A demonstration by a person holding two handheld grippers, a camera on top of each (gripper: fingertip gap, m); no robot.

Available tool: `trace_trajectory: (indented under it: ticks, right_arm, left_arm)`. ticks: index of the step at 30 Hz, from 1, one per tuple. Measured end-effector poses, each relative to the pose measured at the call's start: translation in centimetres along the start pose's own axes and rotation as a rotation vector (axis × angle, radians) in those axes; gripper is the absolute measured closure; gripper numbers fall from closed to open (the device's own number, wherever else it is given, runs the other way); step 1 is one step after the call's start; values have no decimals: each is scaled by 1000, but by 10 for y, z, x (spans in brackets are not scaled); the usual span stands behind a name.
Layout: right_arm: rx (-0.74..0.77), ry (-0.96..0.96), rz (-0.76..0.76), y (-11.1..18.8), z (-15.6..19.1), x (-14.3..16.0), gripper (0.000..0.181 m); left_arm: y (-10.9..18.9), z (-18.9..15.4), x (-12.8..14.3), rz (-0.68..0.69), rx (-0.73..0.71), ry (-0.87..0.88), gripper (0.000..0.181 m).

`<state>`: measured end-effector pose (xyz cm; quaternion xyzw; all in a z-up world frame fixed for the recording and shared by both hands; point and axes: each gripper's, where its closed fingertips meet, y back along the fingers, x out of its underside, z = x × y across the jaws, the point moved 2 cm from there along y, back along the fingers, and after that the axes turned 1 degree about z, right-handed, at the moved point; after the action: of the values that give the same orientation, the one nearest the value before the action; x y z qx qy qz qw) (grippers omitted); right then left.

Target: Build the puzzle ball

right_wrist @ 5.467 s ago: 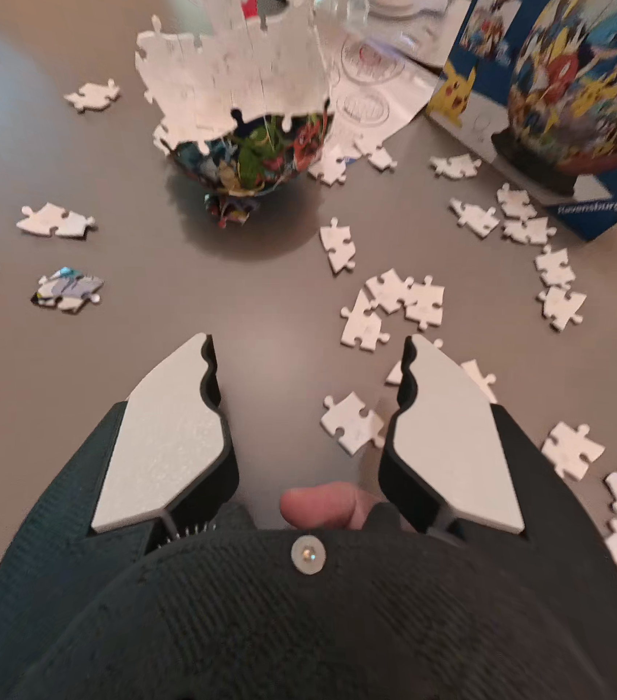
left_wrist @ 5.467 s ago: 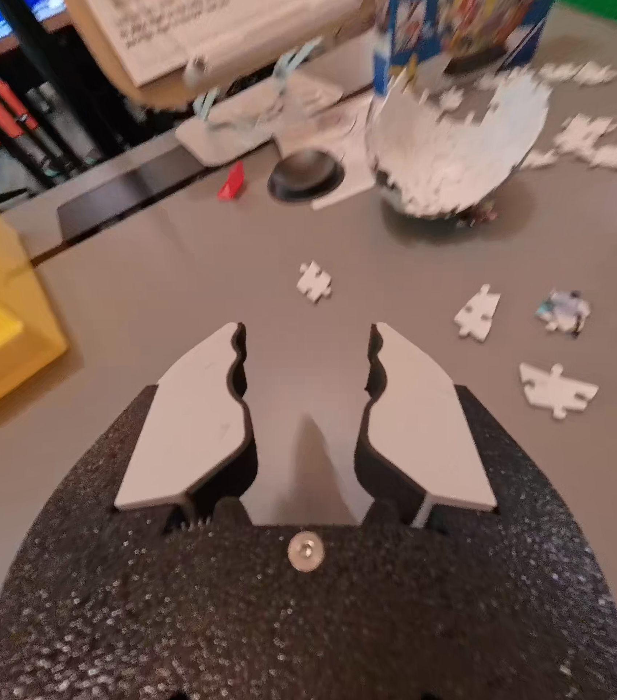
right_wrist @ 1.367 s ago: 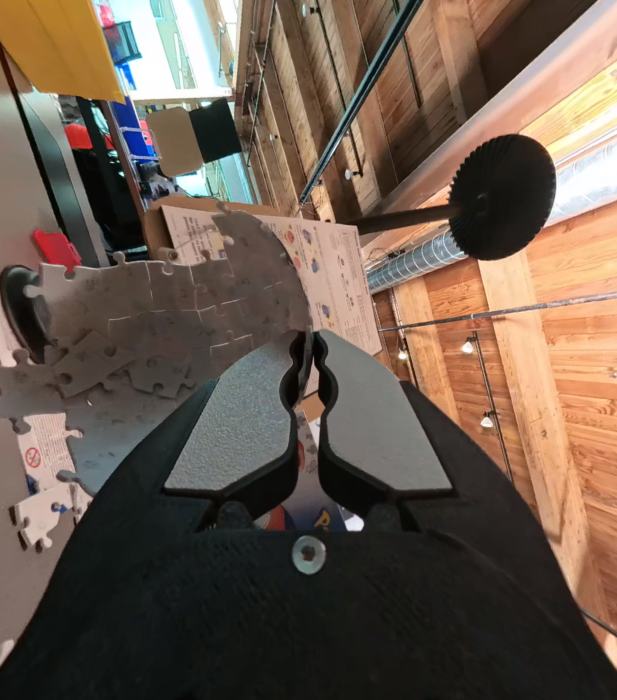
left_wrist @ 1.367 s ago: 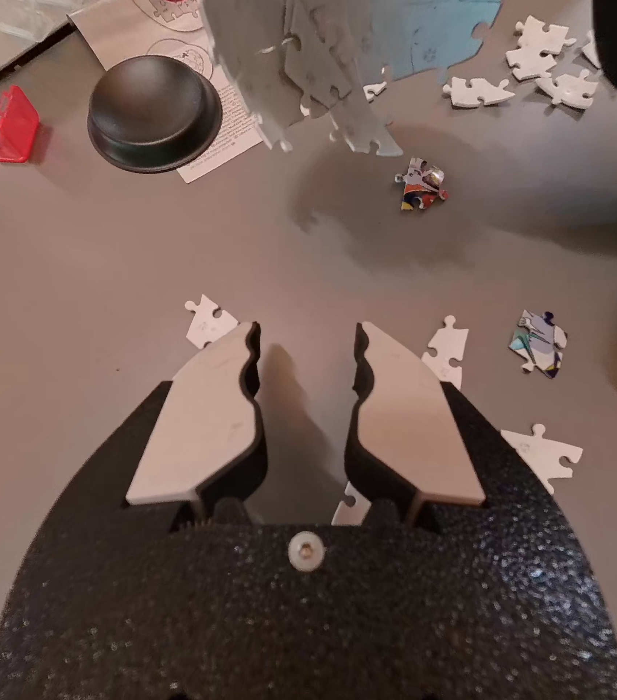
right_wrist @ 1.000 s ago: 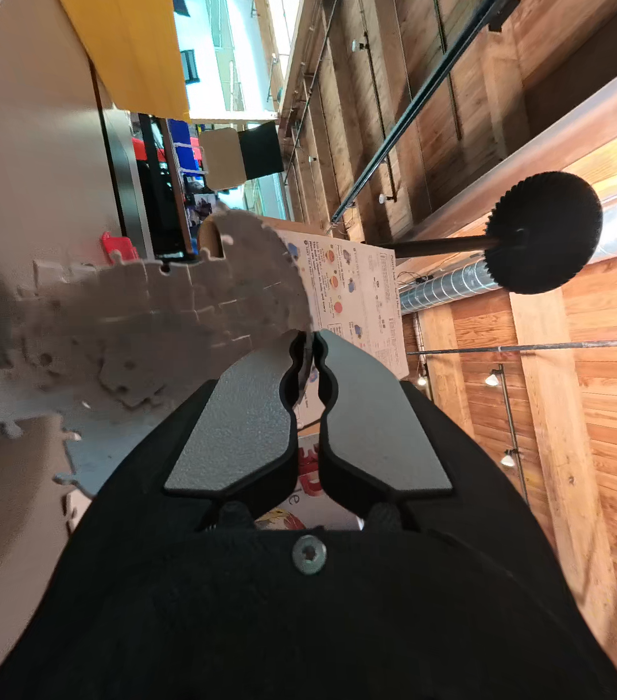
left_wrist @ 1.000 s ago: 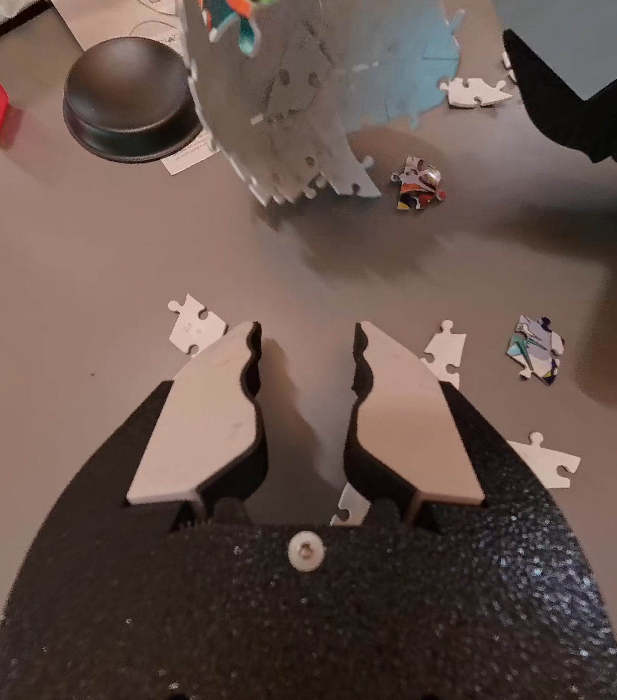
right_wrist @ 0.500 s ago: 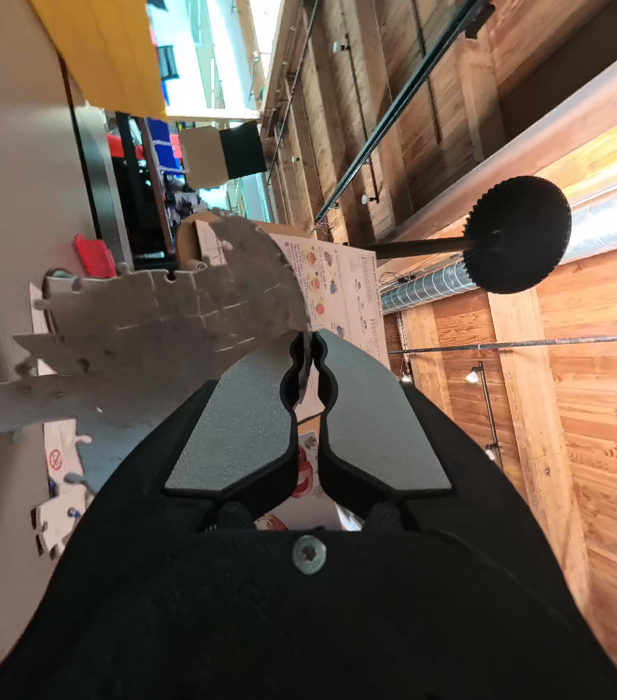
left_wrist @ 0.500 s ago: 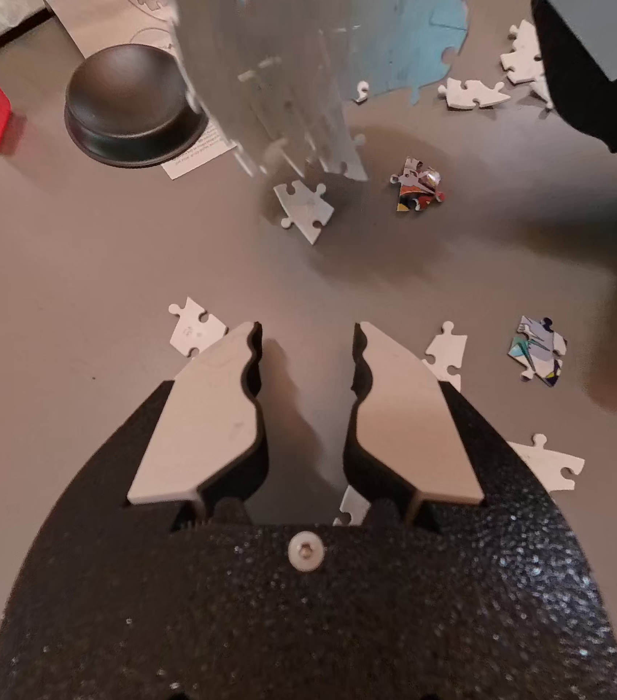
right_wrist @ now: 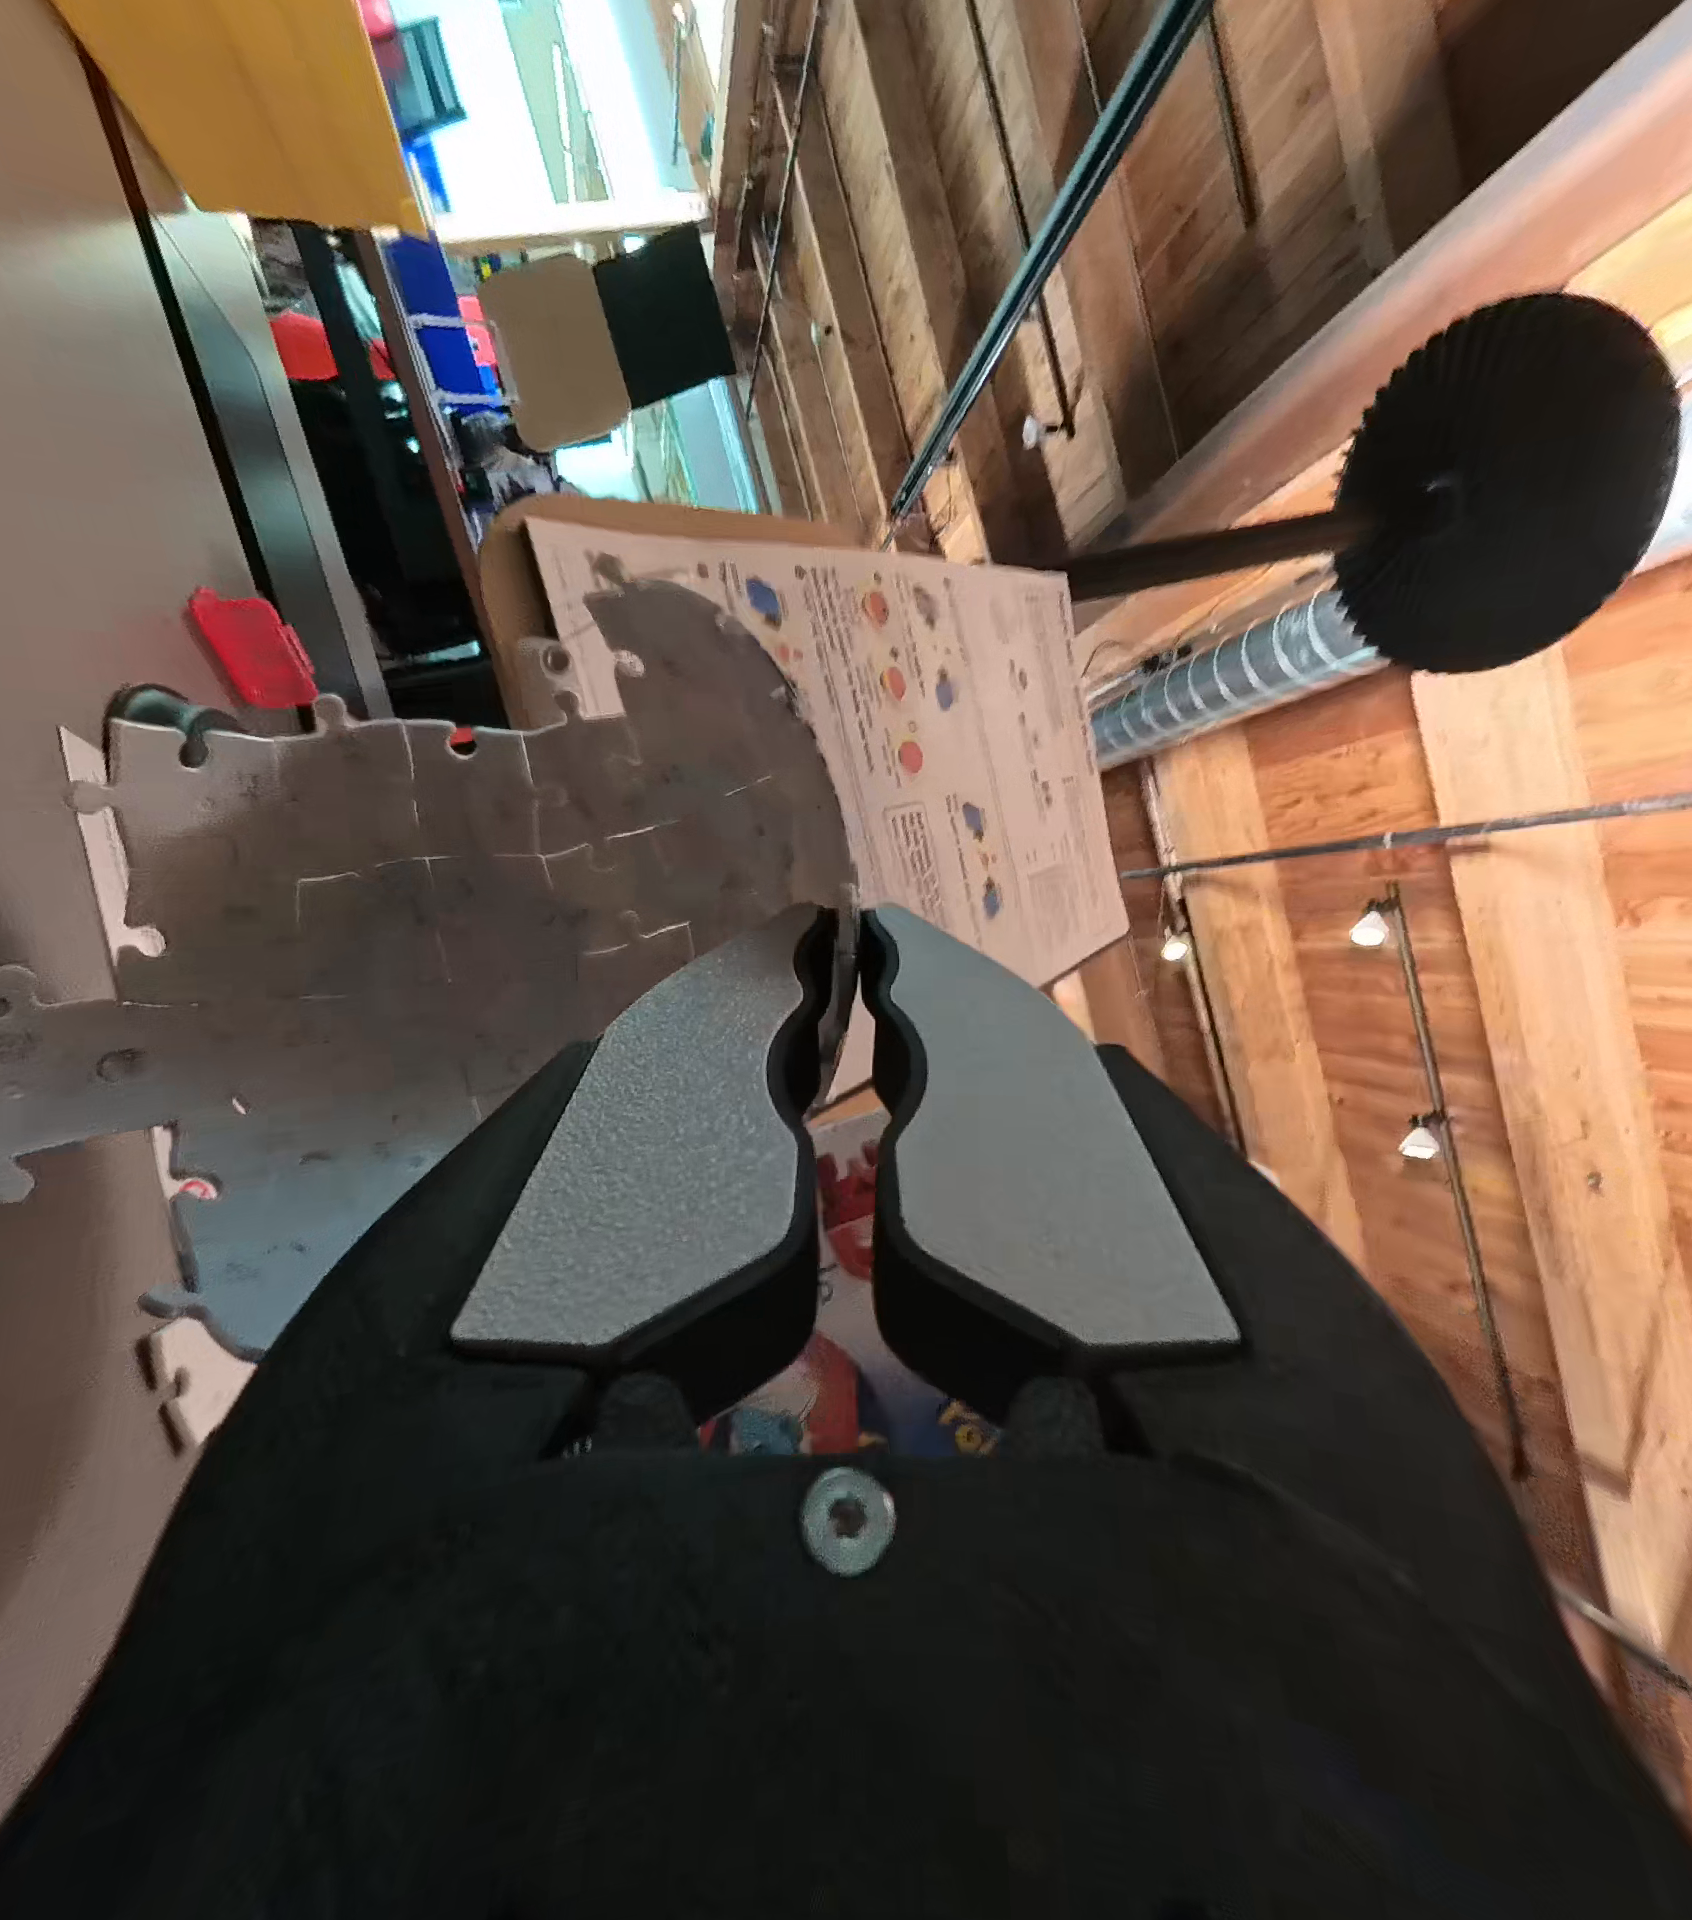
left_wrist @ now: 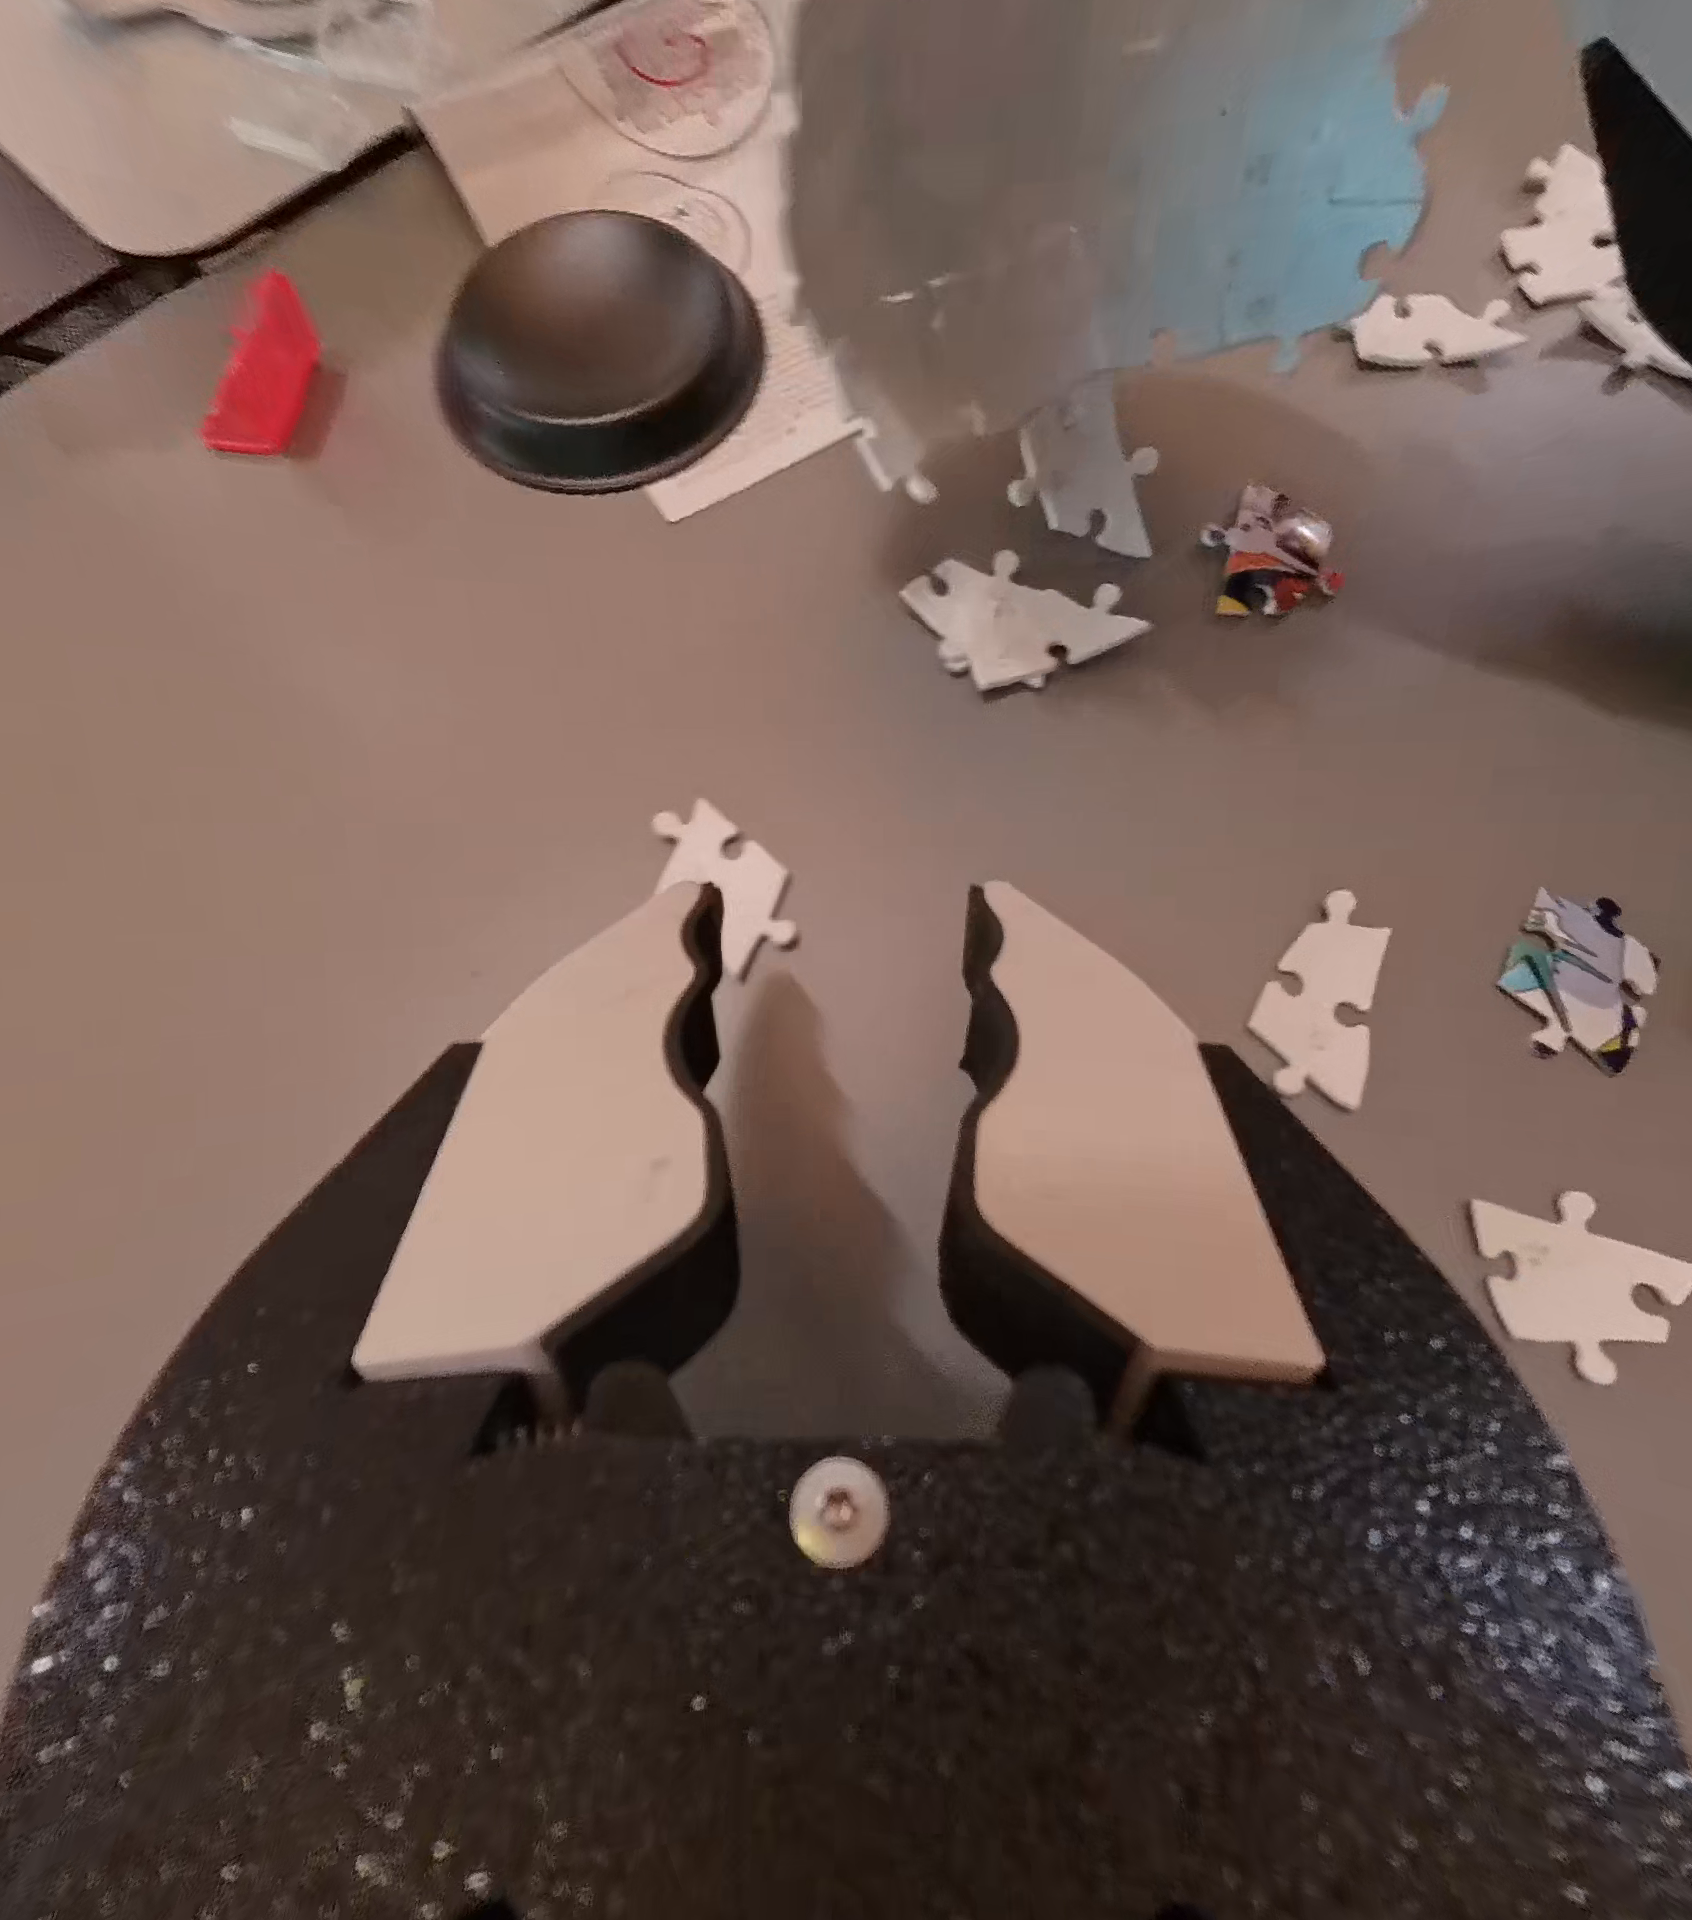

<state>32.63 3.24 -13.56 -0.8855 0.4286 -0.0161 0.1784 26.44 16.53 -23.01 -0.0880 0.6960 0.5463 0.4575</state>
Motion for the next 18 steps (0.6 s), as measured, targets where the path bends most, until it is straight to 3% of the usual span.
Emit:
trace_trajectory:
  ticks: [13, 18]
  right_arm:
    - [-137, -367, 259, -8, 21, 57, 177]
    - [-199, -534, 283, -13, 29, 67, 177]
  left_arm:
    - [38, 31, 54, 71, -54, 73, 137]
    - [34, 32, 45, 56, -39, 57, 136]
